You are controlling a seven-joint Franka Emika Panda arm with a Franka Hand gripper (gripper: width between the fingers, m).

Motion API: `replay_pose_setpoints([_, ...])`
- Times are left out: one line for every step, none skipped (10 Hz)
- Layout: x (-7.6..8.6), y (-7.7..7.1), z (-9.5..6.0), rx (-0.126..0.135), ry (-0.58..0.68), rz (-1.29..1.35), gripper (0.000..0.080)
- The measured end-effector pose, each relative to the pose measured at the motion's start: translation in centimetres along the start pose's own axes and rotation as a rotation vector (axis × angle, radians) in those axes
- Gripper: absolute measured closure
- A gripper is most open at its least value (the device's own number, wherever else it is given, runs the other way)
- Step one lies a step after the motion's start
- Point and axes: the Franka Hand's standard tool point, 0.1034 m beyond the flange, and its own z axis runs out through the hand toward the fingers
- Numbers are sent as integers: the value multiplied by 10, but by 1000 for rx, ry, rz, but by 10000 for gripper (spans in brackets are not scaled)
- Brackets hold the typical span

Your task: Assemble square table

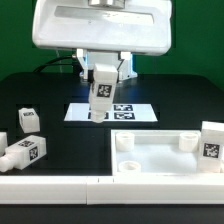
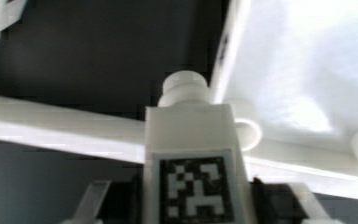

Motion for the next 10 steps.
replay_pose_setpoints([7,0,0,-1,21,16,515])
replay_pose_setpoints([24,-6,2,8,44,32,515])
replay_pose_setpoints([38,-5,7,0,90,53,515])
replay_pose_setpoints([53,-13,10,15,118,88,515])
replay_pose_setpoints([59,-21,13,10,151,84,515])
replay_pose_setpoints([56,-21,14,13,142,84,515])
replay_pose_setpoints([56,-21,15,12,142,84,515])
replay_pose_setpoints([56,-21,15,13,142,84,515])
replay_pose_setpoints([55,-21,15,13,141,84,515])
replay_pose_setpoints([54,-21,16,14,138,86,515])
